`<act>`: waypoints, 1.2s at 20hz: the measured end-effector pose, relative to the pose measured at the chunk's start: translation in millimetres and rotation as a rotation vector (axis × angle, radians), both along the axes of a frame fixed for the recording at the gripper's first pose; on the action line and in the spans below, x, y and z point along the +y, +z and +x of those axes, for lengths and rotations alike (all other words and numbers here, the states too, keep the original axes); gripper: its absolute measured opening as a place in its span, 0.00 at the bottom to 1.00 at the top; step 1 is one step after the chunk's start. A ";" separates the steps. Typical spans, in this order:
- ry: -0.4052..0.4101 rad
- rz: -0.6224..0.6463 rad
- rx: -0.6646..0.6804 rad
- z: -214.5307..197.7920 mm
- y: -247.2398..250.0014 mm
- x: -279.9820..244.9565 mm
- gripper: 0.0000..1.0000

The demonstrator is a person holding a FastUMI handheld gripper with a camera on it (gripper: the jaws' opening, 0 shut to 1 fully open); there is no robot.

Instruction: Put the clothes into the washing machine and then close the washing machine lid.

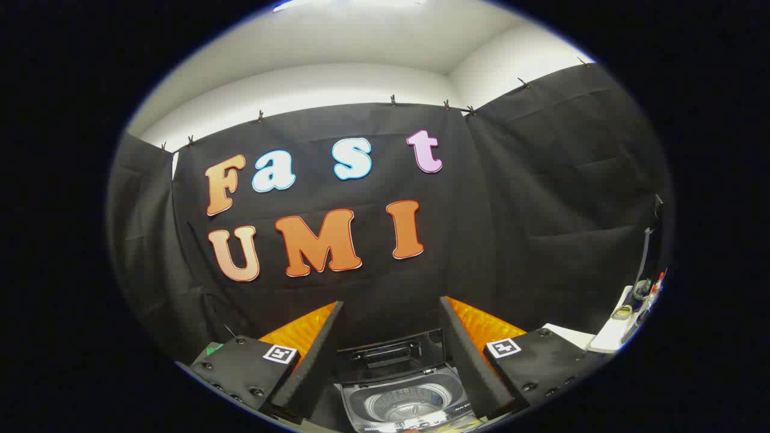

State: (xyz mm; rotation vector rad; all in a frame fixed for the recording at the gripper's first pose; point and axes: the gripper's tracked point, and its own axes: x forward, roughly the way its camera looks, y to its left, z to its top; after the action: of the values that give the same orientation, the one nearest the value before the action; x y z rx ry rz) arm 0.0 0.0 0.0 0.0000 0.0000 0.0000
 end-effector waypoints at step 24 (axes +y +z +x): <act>0.081 0.000 0.092 16.8 -42.3 34.2 0.99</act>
State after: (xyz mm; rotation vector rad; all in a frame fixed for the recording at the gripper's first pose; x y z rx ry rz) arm 16.8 34.2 -42.3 0.0004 0.0921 0.0811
